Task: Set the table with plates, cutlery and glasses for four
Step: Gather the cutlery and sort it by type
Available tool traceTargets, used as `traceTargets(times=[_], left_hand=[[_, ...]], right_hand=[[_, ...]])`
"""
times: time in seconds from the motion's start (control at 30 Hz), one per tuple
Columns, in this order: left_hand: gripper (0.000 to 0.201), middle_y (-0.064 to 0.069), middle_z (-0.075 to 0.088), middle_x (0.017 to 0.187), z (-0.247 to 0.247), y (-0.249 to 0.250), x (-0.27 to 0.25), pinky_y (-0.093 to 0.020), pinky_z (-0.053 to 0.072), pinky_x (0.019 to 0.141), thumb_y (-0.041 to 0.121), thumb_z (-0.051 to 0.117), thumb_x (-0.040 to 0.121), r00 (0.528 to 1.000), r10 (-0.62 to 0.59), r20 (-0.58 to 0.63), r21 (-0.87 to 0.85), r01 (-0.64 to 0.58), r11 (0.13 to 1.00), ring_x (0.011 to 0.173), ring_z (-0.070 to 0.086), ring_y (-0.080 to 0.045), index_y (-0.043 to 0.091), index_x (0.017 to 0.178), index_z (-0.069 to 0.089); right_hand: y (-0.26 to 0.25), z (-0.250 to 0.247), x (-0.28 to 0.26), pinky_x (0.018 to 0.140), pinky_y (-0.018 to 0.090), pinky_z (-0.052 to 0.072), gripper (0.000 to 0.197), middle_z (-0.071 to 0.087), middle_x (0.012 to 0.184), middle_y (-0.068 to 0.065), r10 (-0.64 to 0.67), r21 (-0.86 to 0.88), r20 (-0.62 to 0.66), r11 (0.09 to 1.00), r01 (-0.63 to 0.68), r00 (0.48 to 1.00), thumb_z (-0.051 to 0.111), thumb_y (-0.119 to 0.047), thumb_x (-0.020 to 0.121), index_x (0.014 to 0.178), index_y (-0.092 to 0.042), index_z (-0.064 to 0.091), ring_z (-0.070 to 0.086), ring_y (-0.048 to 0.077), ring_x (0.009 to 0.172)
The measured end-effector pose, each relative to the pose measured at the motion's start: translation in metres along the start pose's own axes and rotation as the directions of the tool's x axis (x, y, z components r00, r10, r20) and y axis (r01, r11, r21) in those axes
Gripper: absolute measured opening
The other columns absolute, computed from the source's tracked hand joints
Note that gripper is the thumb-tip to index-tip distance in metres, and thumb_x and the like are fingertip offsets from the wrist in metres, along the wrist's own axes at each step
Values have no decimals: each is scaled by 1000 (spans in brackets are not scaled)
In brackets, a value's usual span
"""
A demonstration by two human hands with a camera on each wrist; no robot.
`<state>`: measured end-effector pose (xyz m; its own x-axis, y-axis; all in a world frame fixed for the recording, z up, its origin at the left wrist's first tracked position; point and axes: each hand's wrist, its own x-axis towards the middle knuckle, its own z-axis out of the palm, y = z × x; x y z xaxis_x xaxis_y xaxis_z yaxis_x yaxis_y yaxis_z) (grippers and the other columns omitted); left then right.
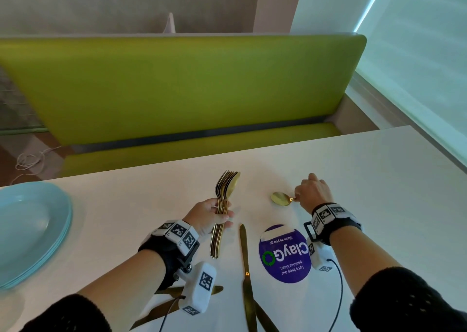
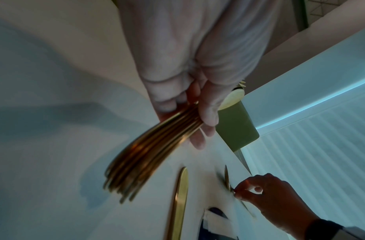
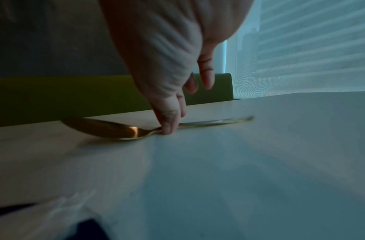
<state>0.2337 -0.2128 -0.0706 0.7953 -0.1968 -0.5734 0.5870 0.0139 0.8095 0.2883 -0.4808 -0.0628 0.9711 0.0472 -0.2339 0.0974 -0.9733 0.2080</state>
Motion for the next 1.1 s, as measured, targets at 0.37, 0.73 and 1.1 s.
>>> traceTargets(times=[0.37,0.73,1.1], left_hand=[[22,-6,65,88,0,9,-29,-30,54,68,-8,50,90,999,19,-43,-48,-21,999,72,65,-18,12,95,57],[21,-4,69,90,-17,-3,-101,-26,56,63,-4,59,86,995,91,40,2,-91,996,72,69,-13,13,98,59],[35,-2,67,78,-80,-72,-210,-21,51,55,-10,67,75,990,83,113,191,-104,976,70,63,-15,14,99,56]], right_hand=[[-58,-53,-36,85,27,48,22,67,98,1,148,662,62,734,-152,987,62,-27,89,100,-11,72,61,18,94],[-155,-79,-131,54,17,38,14,62,71,-5,15,933,298,206,-294,955,62,-17,89,76,-17,65,49,7,59],[-256,-69,-251,50,19,37,24,64,68,0,147,923,294,212,-321,944,64,-13,85,62,-19,61,50,8,53]])
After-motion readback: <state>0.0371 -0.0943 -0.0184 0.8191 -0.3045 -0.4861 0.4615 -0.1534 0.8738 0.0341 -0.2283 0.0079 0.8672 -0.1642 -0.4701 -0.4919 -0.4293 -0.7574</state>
